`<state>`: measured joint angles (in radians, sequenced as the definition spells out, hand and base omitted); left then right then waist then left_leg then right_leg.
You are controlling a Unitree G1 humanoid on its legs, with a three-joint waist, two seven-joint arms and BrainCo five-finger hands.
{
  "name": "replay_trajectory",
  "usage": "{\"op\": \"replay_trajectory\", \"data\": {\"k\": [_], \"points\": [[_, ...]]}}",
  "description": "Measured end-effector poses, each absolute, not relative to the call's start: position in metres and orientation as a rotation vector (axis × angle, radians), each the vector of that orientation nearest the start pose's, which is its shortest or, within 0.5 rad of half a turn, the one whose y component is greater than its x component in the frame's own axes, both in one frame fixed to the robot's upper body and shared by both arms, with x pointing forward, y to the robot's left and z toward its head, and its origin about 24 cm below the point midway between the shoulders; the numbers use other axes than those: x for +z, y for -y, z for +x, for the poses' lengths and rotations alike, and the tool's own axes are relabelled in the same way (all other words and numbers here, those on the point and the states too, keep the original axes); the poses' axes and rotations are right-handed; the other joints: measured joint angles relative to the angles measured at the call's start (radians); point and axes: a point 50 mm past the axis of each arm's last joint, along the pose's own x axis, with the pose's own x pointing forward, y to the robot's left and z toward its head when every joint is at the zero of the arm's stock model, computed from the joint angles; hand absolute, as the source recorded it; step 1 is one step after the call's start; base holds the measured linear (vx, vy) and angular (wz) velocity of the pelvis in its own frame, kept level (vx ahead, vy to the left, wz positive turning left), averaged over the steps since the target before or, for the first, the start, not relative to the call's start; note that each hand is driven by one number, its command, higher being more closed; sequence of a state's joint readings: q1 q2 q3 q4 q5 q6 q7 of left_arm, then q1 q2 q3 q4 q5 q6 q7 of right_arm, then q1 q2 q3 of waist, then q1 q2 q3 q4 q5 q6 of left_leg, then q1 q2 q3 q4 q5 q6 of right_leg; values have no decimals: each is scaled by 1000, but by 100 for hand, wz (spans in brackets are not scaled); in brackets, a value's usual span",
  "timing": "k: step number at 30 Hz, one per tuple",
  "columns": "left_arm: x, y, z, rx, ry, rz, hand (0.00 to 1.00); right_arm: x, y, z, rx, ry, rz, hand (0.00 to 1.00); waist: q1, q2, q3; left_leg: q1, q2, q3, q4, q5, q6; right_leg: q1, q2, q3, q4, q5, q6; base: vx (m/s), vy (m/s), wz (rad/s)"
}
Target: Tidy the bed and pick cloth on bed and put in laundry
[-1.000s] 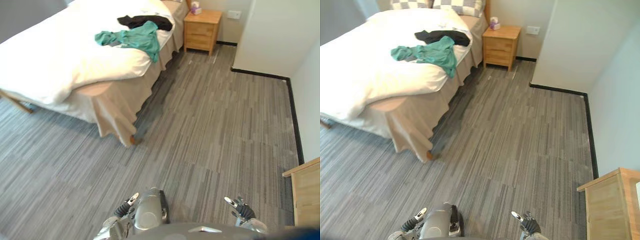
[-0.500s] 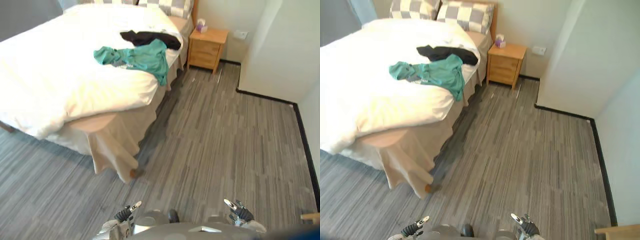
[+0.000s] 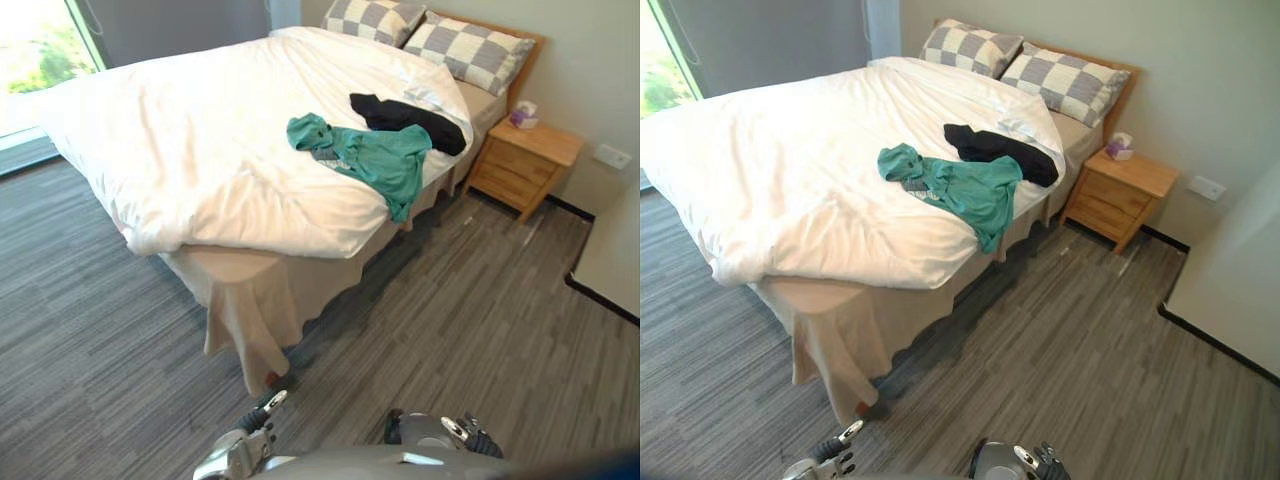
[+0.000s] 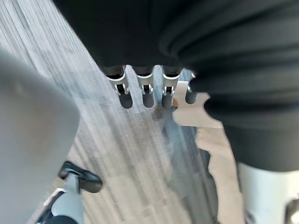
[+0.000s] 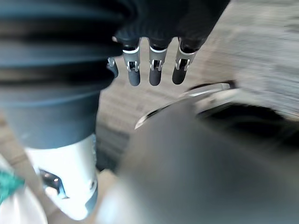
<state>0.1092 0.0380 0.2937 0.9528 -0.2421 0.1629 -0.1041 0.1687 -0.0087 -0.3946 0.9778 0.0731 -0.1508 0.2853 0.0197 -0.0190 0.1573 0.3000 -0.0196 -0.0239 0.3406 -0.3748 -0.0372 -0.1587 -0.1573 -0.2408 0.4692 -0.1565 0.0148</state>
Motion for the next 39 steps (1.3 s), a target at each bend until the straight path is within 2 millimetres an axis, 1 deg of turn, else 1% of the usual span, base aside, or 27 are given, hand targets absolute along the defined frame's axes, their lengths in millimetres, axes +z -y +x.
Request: {"op": "replay_trajectory", "data": {"k": [1, 2, 3, 4, 5, 6, 8, 9, 10, 11, 12, 13, 15, 17, 20, 22, 23, 24, 25, 26, 27, 29, 30, 31, 32, 36, 39], "points": [[-161, -195, 88, 369, -1114, -458, 0, -151, 204, 89, -199, -892, 308, 0, 0, 5, -3, -93, 33, 17, 196, 8, 7, 16, 17, -31, 2, -42, -1, 407, -348, 50], [-160, -196, 90, 391, -1079, -478, 0, -149, 208, 93, -200, -879, 291, 0, -1, 30, 5, -209, 78, 23, 430, 72, -5, 59, 44, -57, -21, -66, -9, 399, -348, 56], [-159, -195, 91, 390, -1066, -483, 0, -147, 210, 97, -191, -868, 274, 0, 1, 42, 12, -268, 110, 33, 536, 89, -13, 85, 58, -71, -39, -72, -14, 447, -343, 46], [-159, -195, 89, 393, -1052, -485, 0, -146, 210, 101, -166, -877, 247, 0, 10, 55, 15, -345, 182, 85, 656, 88, -20, 138, 82, -92, -77, -83, -27, 371, -256, 33], [-158, -196, 90, 388, -1045, -479, 0, -147, 207, 103, -150, -893, 239, 0, 18, 59, 18, -381, 217, 121, 671, 87, -21, 196, 83, -120, -121, -81, -33, 426, -288, 31], [-158, -196, 90, 379, -1042, -472, 0, -149, 206, 104, -145, -908, 238, 0, 19, 59, 18, -393, 229, 140, 648, 87, -22, 231, 82, -131, -151, -79, -30, 359, -206, 36], [-158, -194, 91, 355, -1044, -448, 0, -152, 201, 103, -132, -949, 236, 0, 26, 59, 17, -405, 244, 254, 468, 88, -23, 325, 68, -176, -243, -70, -15, 383, -157, 50], [-158, -196, 93, 337, -1045, -427, 0, -151, 200, 108, -119, -949, 214, 0, 24, 62, 16, -406, 240, 357, 281, 110, -24, 361, 62, -217, -294, -63, -4, 337, -68, 63], [-158, -195, 93, 330, -1048, -420, 0, -152, 200, 108, -116, -953, 209, 0, 21, 64, 14, -405, 237, 400, 209, 139, -20, 371, 62, -236, -305, -62, -3, 425, -33, 92], [-158, -194, 93, 313, -1057, -410, 0, -153, 202, 107, -121, -965, 205, 0, 13, 69, 12, -406, 219, 479, 79, 226, 24, 394, 62, -280, -317, -67, 6, 305, 13, 83], [-159, -193, 93, 310, -1059, -408, 0, -154, 202, 106, -128, -972, 208, 0, 13, 63, 10, -396, 205, 512, 51, 224, 47, 399, 53, -301, -317, -72, 14, 395, 36, 126], [-159, -198, 92, 301, -1066, -382, 0, -155, 202, 106, -135, -981, 213, 0, 5, 47, -3, -381, 164, 516, -7, 243, 74, 408, 31, -346, -315, -67, 26, 305, 39, 104], [-158, -202, 94, 285, -1066, -351, 0, -156, 201, 106, -142, -989, 210, 0, 11, 16, -11, -368, 122, 525, -69, 261, 85, 416, 9, -385, -313, -60, 38, 362, 59, 88], [-157, -205, 95, 276, -1071, -327, 0, -153, 199, 116, -134, -969, 199, 0, 28, 4, -12, -349, 102, 517, -101, 262, 85, 427, 2, -391, -313, -54, 48, 286, 25, 36], [-157, -210, 94, 258, -1102, -275, 0, -151, 193, 126, -106, -949, 184, 0, 30, -15, -17, -300, 82, 499, -134, 264, 81, 468, -7, -396, -289, -34, 79, 241, -48, 33], [-158, -210, 92, 257, -1115, -268, 0, -150, 191, 130, -98, -943, 183, 0, 26, -20, -18, -278, 81, 479, -148, 264, 80, 459, -22, -407, -202, -28, 86, 202, -74, 42], [-158, -210, 91, 258, -1131, -267, 0, -150, 191, 130, -95, -947, 177, 0, 22, -21, -17, -265, 75, 464, -161, 264, 80, 416, -46, -407, -62, -23, 85, 180, -39, 58], [-159, -211, 90, 268, -1137, -260, 0, -152, 191, 127, -97, -958, 178, 0, 19, -20, -17, -241, 69, 442, -188, 264, 81, 372, -75, -390, 73, -4, 55, 231, -68, 86], [-159, -209, 90, 260, -1149, -242, 0, -153, 191, 124, -105, -976, 178, 0, -5, -6, -10, -191, 86, 389, -254, 257, 68, 292, -107, -320, 283, 53, -17, 162, -97, 82], [-159, -212, 91, 253, -1152, -224, 0, -154, 189, 123, -99, -981, 180, 0, -9, -2, 0, -171, 89, 373, -277, 265, 45, 255, -112, -284, 348, -12, -2, 188, -187, 97], [-159, -213, 93, 258, -1162, -212, 0, -154, 185, 123, -79, -984, 172, 0, -14, -9, 11, -149, 105, 335, -289, 273, 33, 196, -110, -233, 372, -135, 13, 159, -227, 87], [-160, -208, 96, 240, -1174, -213, 0, -154, 186, 121, -87, -975, 177, 0, -26, -2, 17, -141, 147, 268, -284, 276, 6, 115, -87, -167, 242, -182, 38, 173, -252, 97], [-160, -207, 97, 233, -1174, -212, 0, -153, 186, 122, -89, -968, 179, 0, -32, -10, 18, -140, 147, 250, -284, 278, -5, 107, -83, -143, 157, -167, 54, 156, -259, 100], [-158, -212, 100, 240, -1164, -203, 0, -154, 183, 120, -79, -971, 180, 0, -30, -54, 16, -142, 111, 216, -289, 277, -39, 106, -96, -73, -73, -17, 61, 155, -307, 81], [-157, -211, 105, 245, -1155, -213, 0, -156, 182, 116, -81, -996, 190, 0, -27, -69, 29, -123, 115, 176, -300, 267, -60, 126, -91, -53, -109, -4, 74, 146, -311, 67], [-162, -193, 98, 226, -1187, -242, 0, -153, 199, 120, -98, -986, 157, 0, -31, 26, 5, -137, 191, 157, -321, 273, -81, 192, 14, -82, -257, 28, 58, 151, -172, 20], [-163, -192, 97, 231, -1181, -241, 0, -154, 199, 117, -82, -998, 165, 0, -29, 25, 9, -102, 207, 155, -340, 271, -90, 231, 39, -84, -293, 35, 52, 128, -54, -3]]}}
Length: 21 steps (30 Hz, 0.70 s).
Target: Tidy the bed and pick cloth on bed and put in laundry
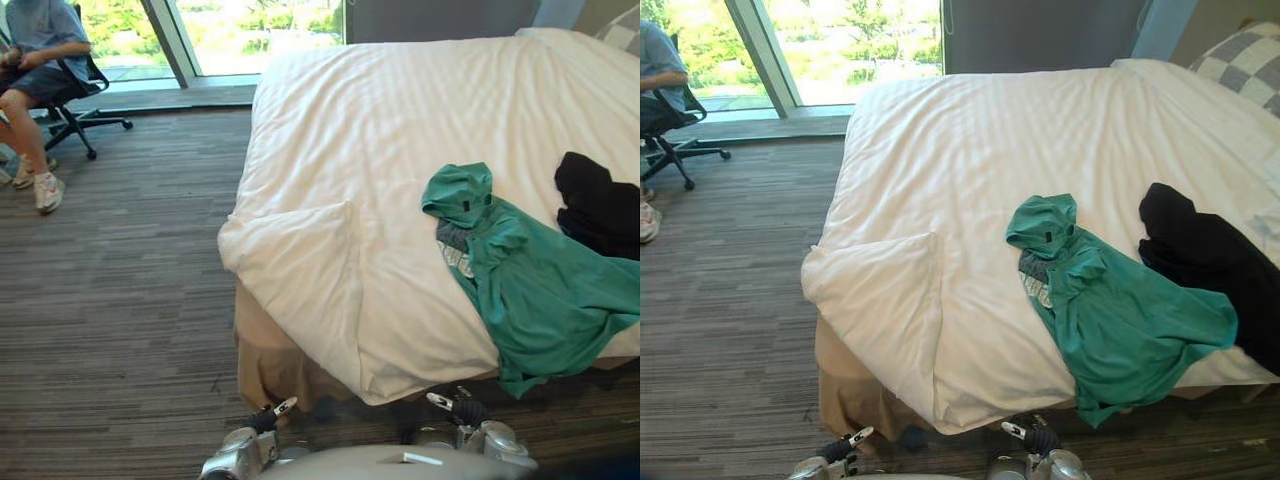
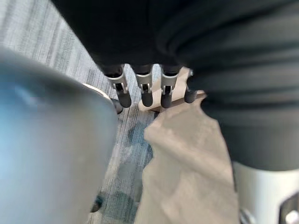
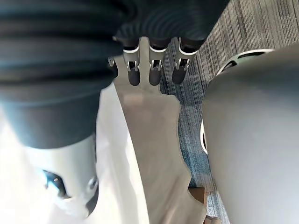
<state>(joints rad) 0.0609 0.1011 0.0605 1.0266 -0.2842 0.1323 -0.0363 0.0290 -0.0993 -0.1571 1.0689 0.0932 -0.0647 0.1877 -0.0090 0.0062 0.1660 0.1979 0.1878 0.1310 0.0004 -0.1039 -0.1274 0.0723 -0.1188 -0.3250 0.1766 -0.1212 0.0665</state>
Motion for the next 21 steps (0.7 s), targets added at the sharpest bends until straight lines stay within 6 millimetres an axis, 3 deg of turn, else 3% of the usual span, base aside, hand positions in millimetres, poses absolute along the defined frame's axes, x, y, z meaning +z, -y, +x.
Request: {"op": "replay_trajectory", "data": {"k": [2, 6, 10, 15, 18, 21], "points": [[-162, -193, 98, 239, -1167, -244, 0, -155, 197, 116, -65, -1007, 162, 0, 0, -7, -3, 13, -1, 1, 2, -5, -7, 24, 4, 6, -34, 17, -1, 94, 17, -11], [-162, -206, 94, 364, -1161, -271, 0, -159, 192, 108, -57, -1061, 176, 0, 0, -51, -21, -5, -39, 3, 6, -13, 7, 48, -16, 10, -138, 82, 17, 21, 79, -4], [-161, -219, 86, 591, -1117, -319, 0, -163, 194, 96, -81, -1142, 195, 0, 0, -56, -23, -7, -73, -3, 19, -22, 22, 77, -43, 7, -181, 105, 32, -6, 86, 5], [-149, -249, 87, 882, -973, -356, 0, -164, 203, 89, -115, -1198, 218, 0, -2, -41, -30, -30, -86, -24, 17, -14, 32, 64, -55, -4, -186, 108, 38, -40, 10, 11], [-127, -276, 107, 1009, -768, -376, 0, -161, 222, 89, -146, -1203, 220, 0, 0, -22, -40, -44, -89, -39, 2, 0, 33, 56, -57, -21, -187, 109, 38, -20, -7, 17], [-94, -314, 129, 1089, -579, -249, 0, -155, 244, 91, -179, -1196, 213, 0, 0, 1, -52, -44, -88, -45, -7, 4, 32, 56, -55, -26, -190, 109, 38, 5, -7, 5]]}}
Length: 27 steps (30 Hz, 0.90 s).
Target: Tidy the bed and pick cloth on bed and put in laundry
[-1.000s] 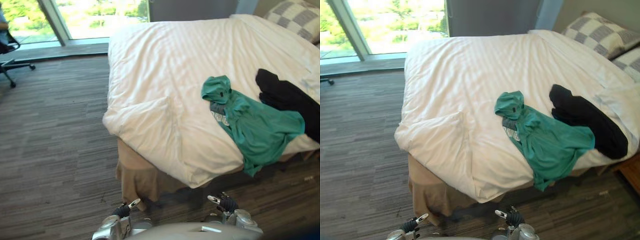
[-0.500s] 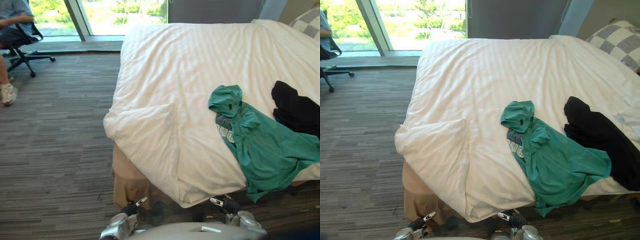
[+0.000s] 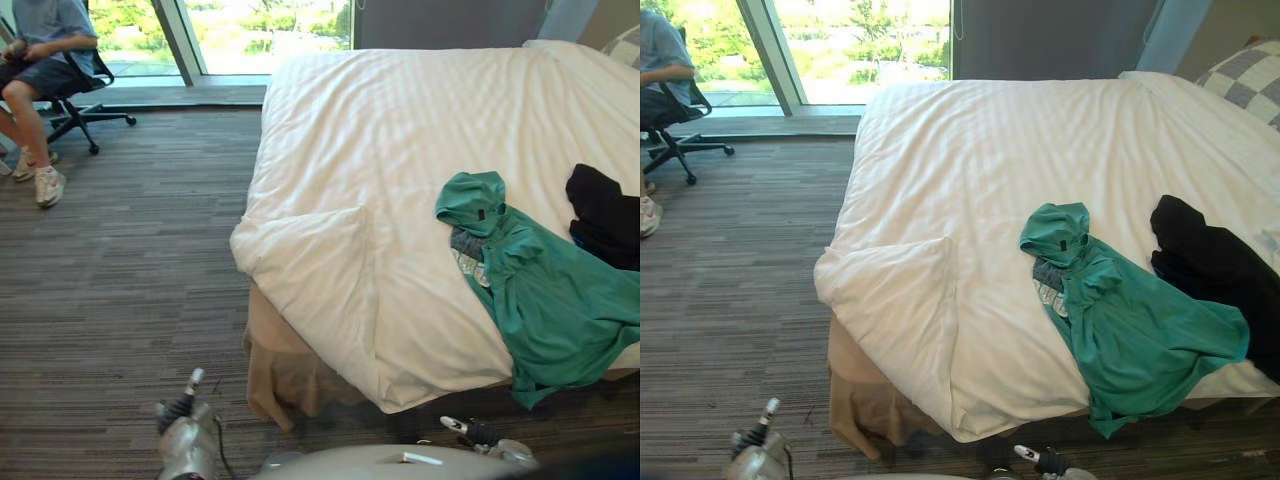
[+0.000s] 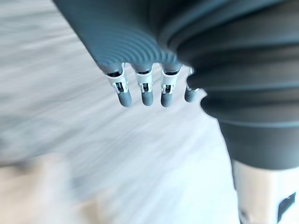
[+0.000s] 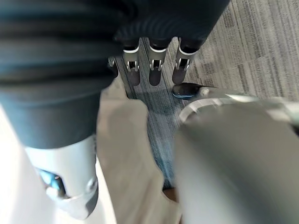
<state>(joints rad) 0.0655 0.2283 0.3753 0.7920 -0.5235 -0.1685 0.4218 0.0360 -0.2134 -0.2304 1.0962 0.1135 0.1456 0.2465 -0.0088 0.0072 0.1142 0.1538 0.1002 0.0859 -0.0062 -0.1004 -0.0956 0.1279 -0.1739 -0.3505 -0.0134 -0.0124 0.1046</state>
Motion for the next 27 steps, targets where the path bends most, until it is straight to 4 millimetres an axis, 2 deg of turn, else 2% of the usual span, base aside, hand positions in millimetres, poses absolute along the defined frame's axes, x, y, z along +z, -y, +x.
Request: {"op": "replay_trajectory", "data": {"k": [2, 3, 5, 7, 9, 10, 12, 14, 15, 17, 21, 22, 25, 26, 27], "points": [[-59, -339, 152, 1106, -393, -139, 0, -152, 251, 95, -173, -1183, 208, 0, 1, 6, -6, -2, -1, -10, -14, 8, 0, 0, 0, -10, -5, 0, 0, 20, 2, 11], [-50, -343, 159, 1102, -349, -107, 0, -151, 252, 96, -171, -1181, 210, 0, 2, 5, -6, -3, -1, -12, -16, 9, 0, 0, 0, -12, -6, 1, 0, 17, 1, 15], [-16, -353, 185, 1071, -198, 17, 0, -151, 250, 101, -173, -1178, 236, 0, 4, 0, -9, -7, -1, -13, -24, 12, -1, -4, 1, -17, -8, 1, 0, 26, 9, 8], [6, -355, 202, 1029, -117, 119, 0, -150, 250, 105, -174, -1173, 247, 0, 4, -4, -12, -13, -1, -11, -24, 12, -1, -12, 1, -16, -9, 3, -1, 20, 7, 0], [46, -353, 230, 953, 27, 270, 0, -149, 249, 107, -179, -1170, 257, 0, 5, -8, -14, -13, -3, -6, -24, 12, -1, -14, 2, -14, -14, 6, -5, 51, 20, -2], [54, -352, 236, 935, 58, 296, 0, -149, 249, 107, -184, -1167, 261, 0, 6, -8, -15, -12, -3, -4, -24, 12, -1, -14, 2, -11, -15, 7, -6, 34, 24, -9], [93, -348, 258, 865, 191, 391, 0, -149, 252, 106, -207, -1159, 269, 0, 6, -8, -15, -5, -6, 17, -22, 12, 0, -14, 0, 20, -22, 12, -13, 24, 35, -20], [113, -342, 272, 793, 248, 446, 0, -149, 253, 103, -223, -1164, 263, 0, 5, -5, -16, 2, -9, 24, -20, 10, 3, -14, -2, 34, -22, 12, -13, 5, 21, -19], [119, -339, 276, 762, 263, 467, 0, -149, 253, 103, -226, -1165, 262, 0, 4, -3, -18, 1, -10, 30, -16, 7, 7, -14, -2, 35, -22, 12, -13, -5, 17, -14], [137, -321, 292, 630, 323, 527, 0, -151, 253, 95, -249, -1183, 256, 0, -2, 4, -20, 2, -12, 43, -7, 3, 14, -14, -4, 44, -23, 16, -19, -12, 16, -11], [149, -286, 310, 352, 368, 608, 0, -155, 248, 85, -288, -1187, 284, 0, -11, 13, -21, 2, -13, 50, -6, 1, 16, -18, -4, 61, -26, 17, -20, -37, 3, -9], [148, -268, 314, 208, 366, 634, 0, -156, 247, 82, -296, -1191, 286, 0, -23, 19, -20, 1, -14, 53, -7, 1, 16, -21, -4, 63, -26, 19, -21, -47, -2, -2], [137, -239, 316, 3, 336, 660, 0, -156, 248, 81, -308, -1190, 276, 0, -31, 29, -22, -7, -13, 66, -10, 1, 16, -36, -3, 76, -26, 24, -21, -71, 1, -14], [124, -226, 312, -92, 303, 662, 0, -156, 249, 82, -310, -1175, 269, 0, -36, 34, -23, -15, -13, 71, -11, 1, 16, -52, -2, 89, -26, 29, -22, -59, 1, -20], [118, -222, 310, -128, 284, 664, 0, -155, 249, 83, -310, -1172, 268, 0, -42, 35, -22, -15, -13, 71, -13, 1, 16, -53, -1, 90, -30, 32, -21, -49, -1, -16]]}}
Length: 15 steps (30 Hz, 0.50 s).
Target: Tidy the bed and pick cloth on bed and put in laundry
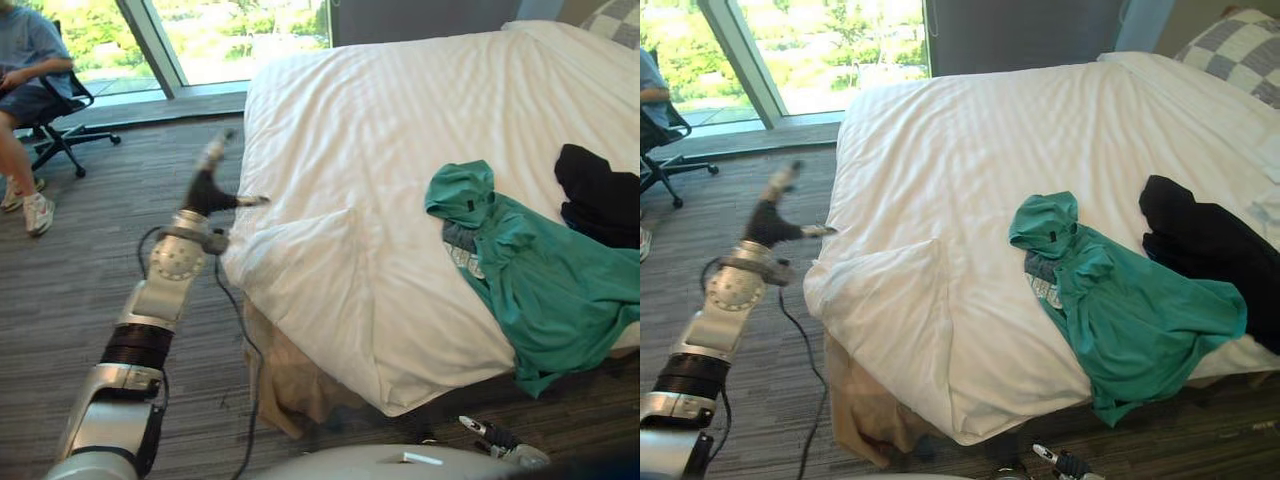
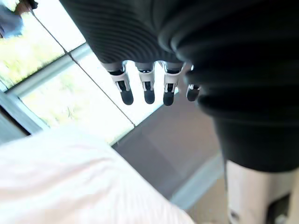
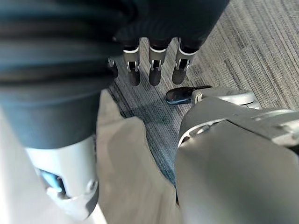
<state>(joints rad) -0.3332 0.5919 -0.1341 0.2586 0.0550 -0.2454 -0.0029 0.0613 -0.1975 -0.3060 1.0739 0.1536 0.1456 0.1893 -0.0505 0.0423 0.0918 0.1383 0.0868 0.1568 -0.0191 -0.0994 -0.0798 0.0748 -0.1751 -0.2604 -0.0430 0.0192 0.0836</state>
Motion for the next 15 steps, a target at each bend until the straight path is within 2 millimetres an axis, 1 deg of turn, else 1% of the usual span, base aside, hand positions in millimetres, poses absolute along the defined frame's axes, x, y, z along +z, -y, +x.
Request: {"op": "replay_trajectory", "data": {"k": [2, 3, 7, 11, 15], "points": [[100, -216, 302, -224, 222, 673, 0, -156, 250, 81, -314, -1178, 266, 0, -12, 0, 0, 1, 0, 1, -4, 0, 0, 3, 3, 0, -13, 6, 1, -15, -3, -3], [96, -216, 301, -255, 202, 676, 0, -156, 250, 78, -318, -1183, 265, 0, -11, -1, 0, 2, 0, 0, -8, 0, 0, 4, 3, 0, -15, 7, 1, 0, 0, 0], [93, -214, 300, -305, 169, 689, 0, -156, 248, 78, -310, -1189, 253, 0, -6, -4, -2, 6, 0, 0, -14, 1, -1, 6, 4, 0, -15, 9, 5, 0, 0, 0], [85, -217, 299, -297, 116, 730, 0, -156, 247, 82, -311, -1189, 237, 0, -8, -11, -5, 18, 0, 2, -16, 1, -1, 16, 4, 0, -21, 9, 5, 9, 1, 0], [71, -225, 298, -233, 48, 805, 0, -158, 241, 81, -303, -1201, 238, 0, -10, -26, -13, 21, -1, 3, -16, 1, -1, 29, 5, 0, -30, 9, 4, 0, 0, 0]]}}
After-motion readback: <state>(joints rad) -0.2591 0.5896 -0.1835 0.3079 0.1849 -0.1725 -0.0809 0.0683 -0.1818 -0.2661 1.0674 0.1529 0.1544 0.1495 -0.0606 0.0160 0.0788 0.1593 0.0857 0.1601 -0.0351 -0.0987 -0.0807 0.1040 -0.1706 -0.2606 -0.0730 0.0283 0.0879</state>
